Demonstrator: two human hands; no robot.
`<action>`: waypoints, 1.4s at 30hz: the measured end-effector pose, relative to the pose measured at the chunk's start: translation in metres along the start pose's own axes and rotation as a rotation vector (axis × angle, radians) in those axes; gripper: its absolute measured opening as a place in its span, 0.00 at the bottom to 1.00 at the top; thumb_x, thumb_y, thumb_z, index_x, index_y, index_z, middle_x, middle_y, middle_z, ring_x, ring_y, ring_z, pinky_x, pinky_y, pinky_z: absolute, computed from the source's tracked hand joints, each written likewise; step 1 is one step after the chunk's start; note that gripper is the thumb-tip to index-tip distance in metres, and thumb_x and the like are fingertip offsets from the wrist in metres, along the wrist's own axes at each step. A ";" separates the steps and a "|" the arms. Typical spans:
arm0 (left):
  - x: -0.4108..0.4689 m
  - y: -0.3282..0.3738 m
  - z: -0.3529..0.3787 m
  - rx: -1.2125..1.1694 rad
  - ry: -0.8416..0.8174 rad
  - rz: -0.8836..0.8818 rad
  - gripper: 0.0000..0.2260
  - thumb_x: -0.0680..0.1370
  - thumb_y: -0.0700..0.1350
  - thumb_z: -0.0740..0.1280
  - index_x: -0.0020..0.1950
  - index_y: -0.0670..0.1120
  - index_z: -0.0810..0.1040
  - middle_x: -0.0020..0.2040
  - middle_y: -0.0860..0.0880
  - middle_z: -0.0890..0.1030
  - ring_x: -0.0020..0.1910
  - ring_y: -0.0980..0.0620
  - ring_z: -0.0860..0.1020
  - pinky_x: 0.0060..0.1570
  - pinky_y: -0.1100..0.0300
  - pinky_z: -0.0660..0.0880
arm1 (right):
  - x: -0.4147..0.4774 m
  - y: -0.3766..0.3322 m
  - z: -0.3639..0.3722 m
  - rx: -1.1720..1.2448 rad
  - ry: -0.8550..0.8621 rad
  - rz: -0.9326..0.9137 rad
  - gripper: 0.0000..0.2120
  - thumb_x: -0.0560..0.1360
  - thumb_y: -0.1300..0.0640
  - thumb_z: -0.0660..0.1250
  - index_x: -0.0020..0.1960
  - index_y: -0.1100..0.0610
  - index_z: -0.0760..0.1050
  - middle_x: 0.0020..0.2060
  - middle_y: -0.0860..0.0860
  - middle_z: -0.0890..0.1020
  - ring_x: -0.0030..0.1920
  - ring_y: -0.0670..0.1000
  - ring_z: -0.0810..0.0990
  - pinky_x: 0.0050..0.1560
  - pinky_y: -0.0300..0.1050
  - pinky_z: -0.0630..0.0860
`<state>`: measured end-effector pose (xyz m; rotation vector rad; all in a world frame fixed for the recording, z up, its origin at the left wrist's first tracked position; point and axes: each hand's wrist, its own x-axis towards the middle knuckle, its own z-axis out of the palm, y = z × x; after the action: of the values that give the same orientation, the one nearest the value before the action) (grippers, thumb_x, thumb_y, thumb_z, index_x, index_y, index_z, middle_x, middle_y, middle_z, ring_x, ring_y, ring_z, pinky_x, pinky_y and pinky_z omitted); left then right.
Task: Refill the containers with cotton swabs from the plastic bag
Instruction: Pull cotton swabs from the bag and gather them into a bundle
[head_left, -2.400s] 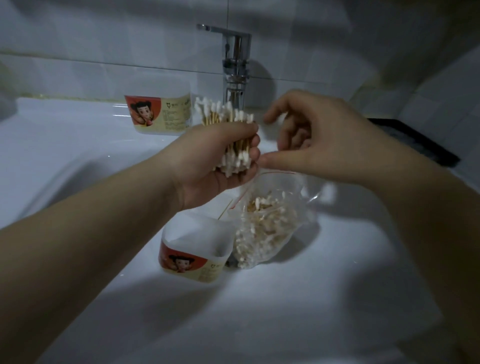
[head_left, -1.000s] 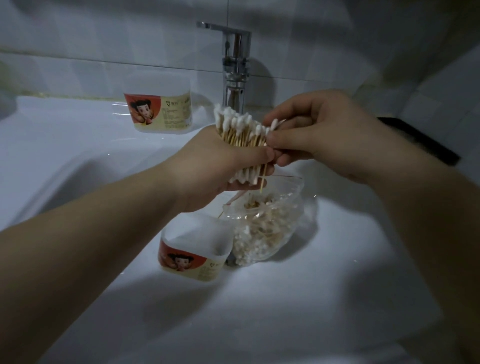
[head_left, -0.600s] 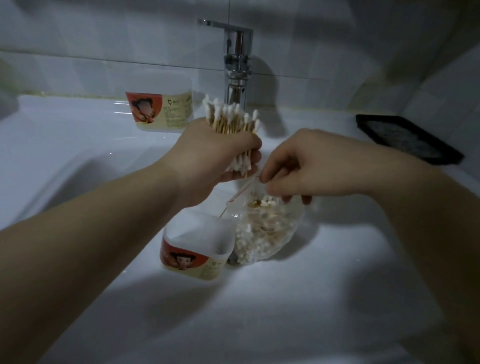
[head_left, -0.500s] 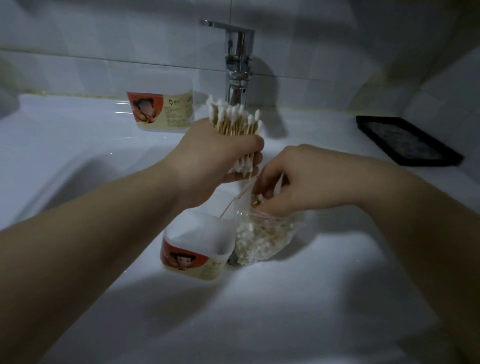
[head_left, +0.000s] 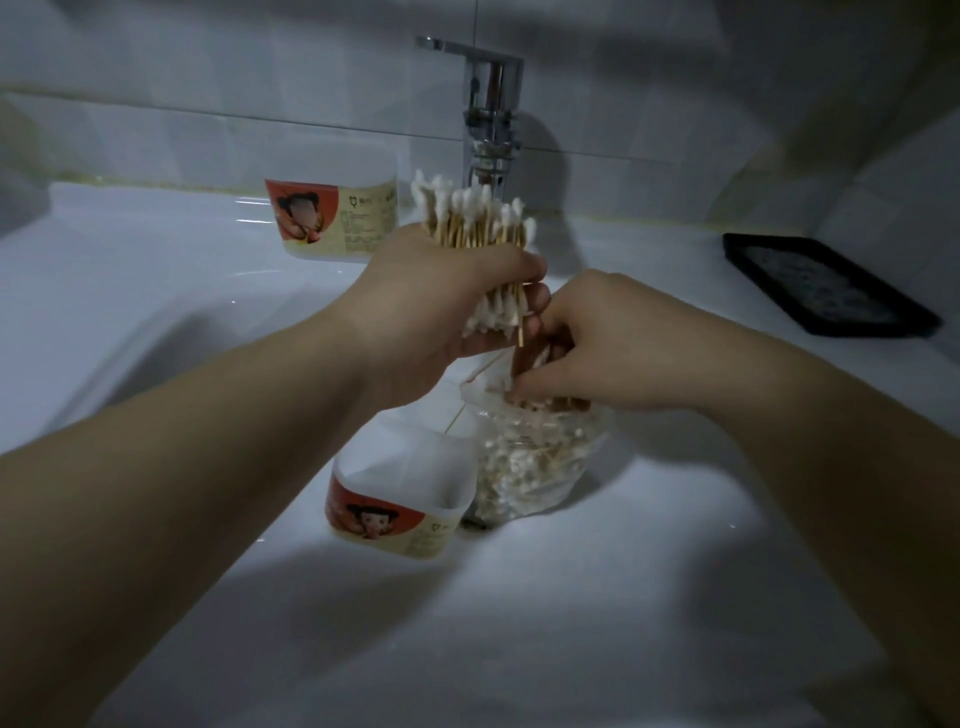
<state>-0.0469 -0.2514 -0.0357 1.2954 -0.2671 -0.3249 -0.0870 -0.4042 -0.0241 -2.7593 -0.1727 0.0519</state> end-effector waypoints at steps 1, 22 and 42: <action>-0.001 0.000 0.000 0.003 -0.004 -0.012 0.05 0.76 0.33 0.73 0.50 0.38 0.80 0.38 0.42 0.83 0.41 0.46 0.85 0.44 0.51 0.84 | -0.001 0.001 -0.002 0.030 0.005 0.008 0.05 0.69 0.52 0.78 0.39 0.52 0.84 0.31 0.48 0.84 0.30 0.42 0.82 0.34 0.39 0.77; 0.000 -0.005 -0.004 0.179 -0.144 -0.010 0.09 0.78 0.35 0.71 0.57 0.41 0.82 0.48 0.41 0.86 0.46 0.47 0.86 0.44 0.55 0.83 | -0.003 0.014 -0.027 0.538 0.242 -0.061 0.08 0.72 0.65 0.77 0.49 0.56 0.83 0.30 0.51 0.85 0.29 0.46 0.81 0.33 0.35 0.76; 0.001 -0.003 -0.007 -0.002 -0.204 -0.133 0.09 0.79 0.35 0.66 0.58 0.42 0.80 0.42 0.45 0.83 0.40 0.53 0.83 0.38 0.59 0.80 | -0.005 0.012 -0.014 0.141 0.102 -0.245 0.40 0.61 0.37 0.81 0.70 0.33 0.69 0.60 0.31 0.78 0.63 0.36 0.77 0.50 0.38 0.76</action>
<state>-0.0430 -0.2461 -0.0406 1.2815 -0.3537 -0.5716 -0.0900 -0.4212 -0.0152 -2.5728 -0.4595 -0.1361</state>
